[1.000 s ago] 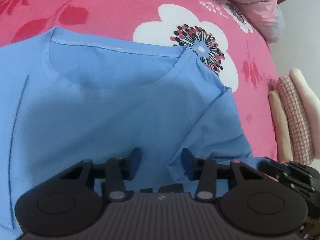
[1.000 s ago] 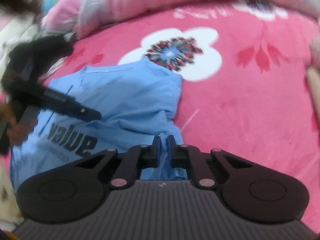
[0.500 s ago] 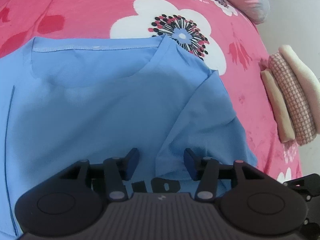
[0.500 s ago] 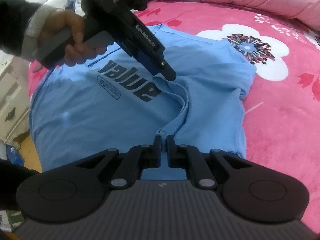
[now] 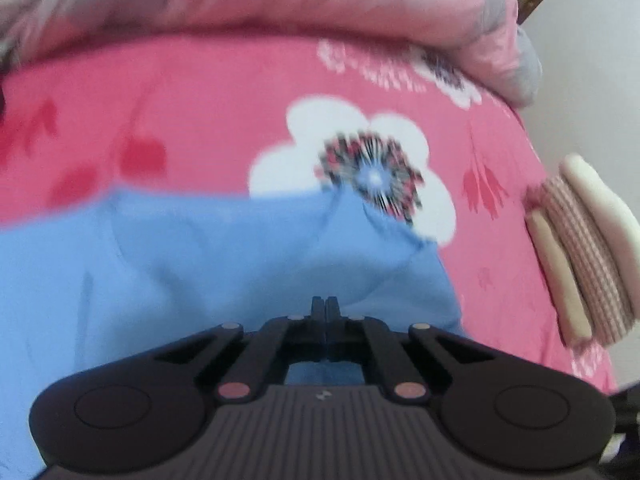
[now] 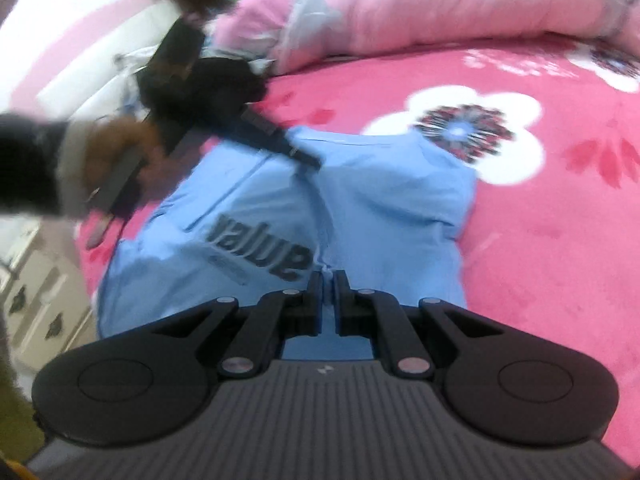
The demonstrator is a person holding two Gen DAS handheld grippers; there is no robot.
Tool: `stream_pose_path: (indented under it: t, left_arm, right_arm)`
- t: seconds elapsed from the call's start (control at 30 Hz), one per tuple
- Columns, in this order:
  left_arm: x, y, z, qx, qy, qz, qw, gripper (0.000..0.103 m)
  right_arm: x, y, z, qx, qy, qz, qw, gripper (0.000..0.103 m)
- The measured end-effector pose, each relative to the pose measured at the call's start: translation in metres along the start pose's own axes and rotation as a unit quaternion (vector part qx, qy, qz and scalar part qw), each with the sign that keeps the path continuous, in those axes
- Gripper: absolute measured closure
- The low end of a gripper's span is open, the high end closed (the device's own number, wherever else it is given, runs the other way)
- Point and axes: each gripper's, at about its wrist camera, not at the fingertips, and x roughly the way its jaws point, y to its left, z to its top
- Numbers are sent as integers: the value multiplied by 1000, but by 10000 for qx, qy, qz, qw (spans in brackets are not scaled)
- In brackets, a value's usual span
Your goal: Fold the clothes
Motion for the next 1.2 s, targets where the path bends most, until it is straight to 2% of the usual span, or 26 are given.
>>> stream_pose_path:
  t: [0.13, 0.2, 0.27, 0.3, 0.37, 0.47, 0.53, 0.63, 0.7, 0.73, 0.77, 0.87, 0.97, 1.0, 1.03, 1.07, 1.1, 1.2]
  left_arm:
    - [17, 2, -1, 300, 71, 459, 9985, 100]
    - [32, 0, -4, 547, 269, 725, 9955, 94]
    - [32, -4, -6, 756, 195, 865, 9932, 79]
    - [29, -8, -6, 862, 64, 829, 9928, 75]
    - [24, -16, -3, 975, -121, 557, 9936, 58]
    - [36, -36, 10, 1106, -35, -23, 9939, 45]
    - [52, -53, 18, 1265, 113, -296, 9915, 38]
    - [81, -80, 26, 1562, 340, -464, 9860, 39]
    - [100, -96, 30, 1845, 484, -455, 9806, 49]
    - [107, -103, 32, 2010, 541, -396, 9773, 62]
    - [115, -110, 33, 2177, 635, -309, 9735, 68]
    - [132, -114, 32, 2246, 964, -260, 9693, 68]
    - [136, -114, 31, 2116, 1039, -235, 9715, 68]
    - [136, -114, 31, 2076, 1046, -224, 9724, 68]
    - [136, -115, 32, 2043, 1029, -194, 9733, 75]
    - [136, -114, 32, 2005, 991, -176, 9745, 92]
    - [135, -114, 33, 1964, 947, -166, 9758, 94]
    - [127, -112, 36, 1766, 708, -156, 9816, 97]
  right_arm:
    - [31, 10, -10, -211, 366, 399, 9983, 96]
    - [52, 13, -21, -228, 629, 279, 9974, 95]
    - [62, 12, -27, -126, 888, 203, 9958, 95]
    - [58, 11, -27, -68, 877, 186, 9960, 95]
    - [39, 7, -25, 44, 559, 131, 9983, 95]
    - [13, -11, -19, 427, 124, -417, 9981, 90]
    - [4, -29, -18, 794, -59, -793, 9937, 83]
    - [5, -61, -22, 1441, -58, -1066, 9838, 79]
    - [12, -78, -25, 1824, -2, -1001, 9781, 78]
    - [15, -83, -26, 1966, -4, -940, 9760, 78]
    - [18, -87, -28, 2097, -7, -866, 9739, 78]
    - [31, -93, -33, 2375, 17, -559, 9698, 78]
    - [38, -98, -37, 2507, 19, -400, 9672, 78]
    - [40, -99, -38, 2538, 5, -371, 9665, 81]
    - [39, -100, -39, 2576, -18, -326, 9657, 88]
    - [38, -101, -40, 2589, -40, -295, 9654, 95]
    - [38, -100, -40, 2578, -53, -279, 9658, 101]
    - [31, -99, -42, 2553, -227, -255, 9663, 103]
